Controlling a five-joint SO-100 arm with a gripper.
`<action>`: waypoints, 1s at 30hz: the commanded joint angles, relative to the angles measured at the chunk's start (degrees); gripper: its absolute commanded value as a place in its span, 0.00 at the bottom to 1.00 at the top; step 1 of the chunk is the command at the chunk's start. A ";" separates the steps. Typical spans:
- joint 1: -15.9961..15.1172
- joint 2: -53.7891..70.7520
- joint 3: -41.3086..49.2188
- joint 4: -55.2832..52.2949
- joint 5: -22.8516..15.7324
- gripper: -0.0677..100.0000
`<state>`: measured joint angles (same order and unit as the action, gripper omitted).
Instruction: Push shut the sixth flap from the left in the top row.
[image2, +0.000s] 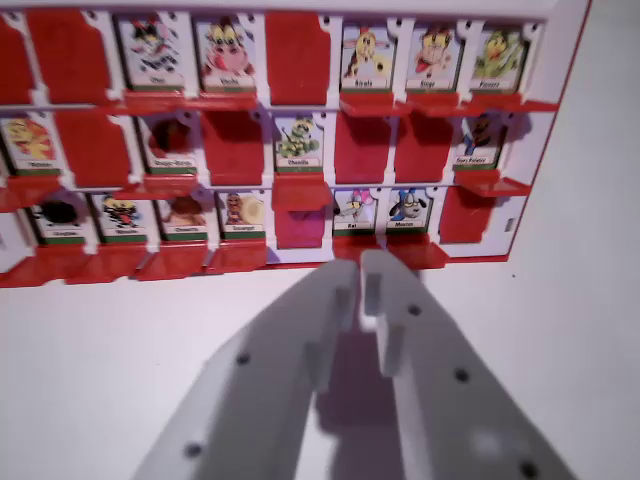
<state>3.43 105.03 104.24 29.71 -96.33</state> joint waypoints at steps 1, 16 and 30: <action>1.05 -4.04 -5.01 -4.31 -0.26 0.00; 1.58 -26.46 -23.03 -7.03 0.62 0.00; 2.81 -39.90 -37.88 -6.86 0.88 0.00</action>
<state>6.33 64.34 74.88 24.08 -95.80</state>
